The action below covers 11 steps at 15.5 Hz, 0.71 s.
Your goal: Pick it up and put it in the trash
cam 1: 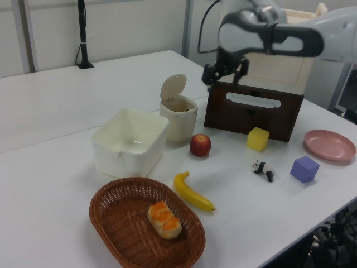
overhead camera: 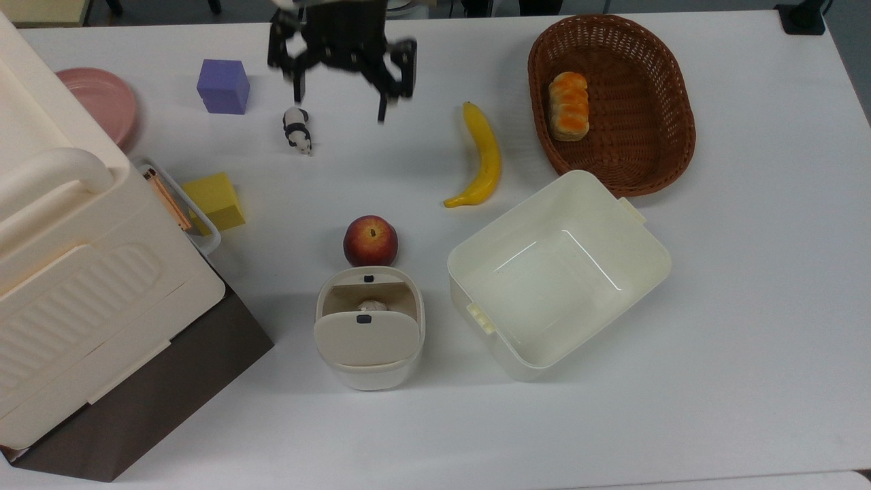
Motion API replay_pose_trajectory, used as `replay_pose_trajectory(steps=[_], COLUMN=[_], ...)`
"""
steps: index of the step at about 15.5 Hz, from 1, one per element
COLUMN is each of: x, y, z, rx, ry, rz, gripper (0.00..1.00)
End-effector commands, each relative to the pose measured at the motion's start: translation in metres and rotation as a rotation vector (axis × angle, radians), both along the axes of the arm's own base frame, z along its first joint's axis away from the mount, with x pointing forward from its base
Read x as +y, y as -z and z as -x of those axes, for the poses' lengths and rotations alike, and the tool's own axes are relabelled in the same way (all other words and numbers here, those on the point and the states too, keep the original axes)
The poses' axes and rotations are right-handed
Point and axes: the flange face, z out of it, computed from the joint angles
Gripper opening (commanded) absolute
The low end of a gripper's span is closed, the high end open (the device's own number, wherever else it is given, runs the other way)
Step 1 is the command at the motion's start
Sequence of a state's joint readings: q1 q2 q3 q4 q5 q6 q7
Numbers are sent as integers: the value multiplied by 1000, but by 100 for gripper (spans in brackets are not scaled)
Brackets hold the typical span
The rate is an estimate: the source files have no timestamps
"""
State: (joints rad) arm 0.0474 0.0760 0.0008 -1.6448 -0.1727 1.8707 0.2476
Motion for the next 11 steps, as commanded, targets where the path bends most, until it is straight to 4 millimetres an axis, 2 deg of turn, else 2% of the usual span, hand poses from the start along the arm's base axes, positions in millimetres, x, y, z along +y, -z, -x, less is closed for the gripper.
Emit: replay_pose_trajectory(steps=[1, 6, 11], x=[-15, -17, -25], y=[-25, -30, -29], z=[46, 54, 55], rx=[71, 100, 122], ry=[54, 45, -20], rz=[-62, -119, -150], gripper=[100, 100, 100])
